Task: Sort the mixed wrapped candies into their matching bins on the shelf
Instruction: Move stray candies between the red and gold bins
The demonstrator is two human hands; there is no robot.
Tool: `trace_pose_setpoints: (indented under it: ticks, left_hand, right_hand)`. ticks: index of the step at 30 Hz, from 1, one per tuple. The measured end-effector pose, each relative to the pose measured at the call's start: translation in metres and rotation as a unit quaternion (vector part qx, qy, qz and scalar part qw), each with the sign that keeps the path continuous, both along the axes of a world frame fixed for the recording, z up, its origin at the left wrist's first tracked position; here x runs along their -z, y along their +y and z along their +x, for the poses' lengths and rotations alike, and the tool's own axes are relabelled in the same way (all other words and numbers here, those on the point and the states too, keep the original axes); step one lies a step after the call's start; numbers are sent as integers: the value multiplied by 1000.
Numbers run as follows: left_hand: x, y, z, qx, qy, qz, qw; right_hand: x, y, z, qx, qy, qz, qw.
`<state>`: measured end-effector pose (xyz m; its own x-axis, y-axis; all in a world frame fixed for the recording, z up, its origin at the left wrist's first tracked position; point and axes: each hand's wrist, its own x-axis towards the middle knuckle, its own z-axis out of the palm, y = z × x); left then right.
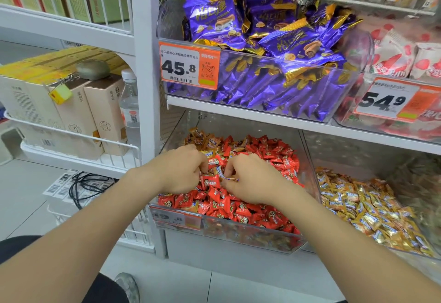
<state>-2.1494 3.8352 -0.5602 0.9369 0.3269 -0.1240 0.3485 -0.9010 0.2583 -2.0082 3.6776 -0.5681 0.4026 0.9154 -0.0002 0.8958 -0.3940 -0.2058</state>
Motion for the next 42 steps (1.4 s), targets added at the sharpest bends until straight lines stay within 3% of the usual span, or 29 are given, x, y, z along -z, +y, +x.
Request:
trace_pose_setpoints:
  ticks: [6, 17, 19, 23, 27, 33, 37, 42]
  left_hand:
    - [14, 3, 7, 38, 77, -3, 996]
    - [2, -8, 5, 31, -41, 0, 999]
    - [1, -9, 6, 19, -48, 14, 999]
    - [-2, -6, 7, -1, -36, -8, 999]
    - [-5, -9, 6, -13, -90, -43, 995]
    - [-3, -15, 11, 33, -140, -65, 987]
    - [8, -16, 18, 74, -118, -61, 988]
    - [17, -12, 23, 102, -40, -19, 994]
  right_hand:
    - [-13, -11, 7, -6, 83, 48, 995]
    - [-35, -32, 22, 62, 212, 52, 974]
    - [-37, -36, 25, 73, 169, 46, 982]
    - [-33, -42, 26, 125, 3, 88, 988]
    - [-32, -37, 29, 93, 25, 157, 983]
    - [-23, -36, 27, -4, 117, 120, 986]
    - [-19, -30, 26, -50, 56, 98, 992]
    - [-8, -26, 22, -69, -4, -36, 997]
